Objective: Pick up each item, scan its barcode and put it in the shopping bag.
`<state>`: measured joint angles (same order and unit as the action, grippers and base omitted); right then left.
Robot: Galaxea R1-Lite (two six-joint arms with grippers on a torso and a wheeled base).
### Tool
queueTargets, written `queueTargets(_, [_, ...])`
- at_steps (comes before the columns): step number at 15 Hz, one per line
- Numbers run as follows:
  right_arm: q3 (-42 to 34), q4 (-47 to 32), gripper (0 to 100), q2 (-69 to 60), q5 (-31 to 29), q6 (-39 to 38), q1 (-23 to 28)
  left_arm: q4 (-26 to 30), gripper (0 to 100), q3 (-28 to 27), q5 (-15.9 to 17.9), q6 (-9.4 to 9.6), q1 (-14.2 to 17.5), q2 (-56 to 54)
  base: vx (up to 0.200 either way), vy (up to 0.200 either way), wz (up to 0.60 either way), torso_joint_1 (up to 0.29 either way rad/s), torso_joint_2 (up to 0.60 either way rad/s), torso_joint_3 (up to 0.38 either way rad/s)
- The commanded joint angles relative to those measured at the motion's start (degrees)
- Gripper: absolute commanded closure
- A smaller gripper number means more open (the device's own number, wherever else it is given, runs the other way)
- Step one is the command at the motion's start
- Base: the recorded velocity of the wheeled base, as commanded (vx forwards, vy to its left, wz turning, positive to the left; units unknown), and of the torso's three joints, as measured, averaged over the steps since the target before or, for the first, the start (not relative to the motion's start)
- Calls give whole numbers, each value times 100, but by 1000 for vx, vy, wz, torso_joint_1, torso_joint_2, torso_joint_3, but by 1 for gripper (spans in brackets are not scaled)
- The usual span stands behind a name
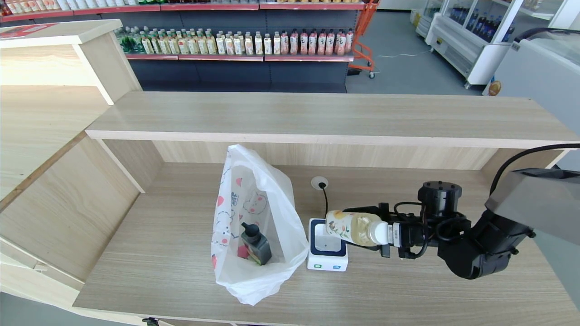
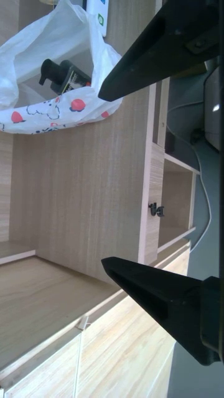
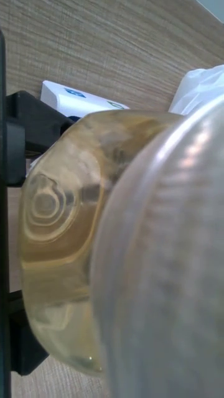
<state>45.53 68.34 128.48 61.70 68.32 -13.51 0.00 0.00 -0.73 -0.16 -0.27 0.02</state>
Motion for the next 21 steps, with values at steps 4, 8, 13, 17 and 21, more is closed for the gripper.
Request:
queueTargets(4, [210, -14, 100, 257, -17, -3, -161, 0, 0, 0, -6, -2, 0, -2, 0, 0, 0, 0, 0, 0])
queueTargets(8, [210, -14, 100, 274, -17, 6, -152, 0, 0, 0, -6, -2, 0, -2, 0, 0, 0, 0, 0, 0])
queueTargets(13, [-123, -31, 100, -490, 0, -635, 120, 0, 0, 0, -6, -2, 0, -2, 0, 0, 0, 0, 0, 0])
queueTargets(17, [-326, -75, 100, -1976, -9, -1936, 296, 0, 0, 0, -6, -2, 0, -2, 0, 0, 0, 0, 0, 0])
queueTargets(21, [-1248, -84, 100, -3259, -738, -3940, 261, 0, 0, 0, -6, -2, 0, -2, 0, 0, 0, 0, 0, 0])
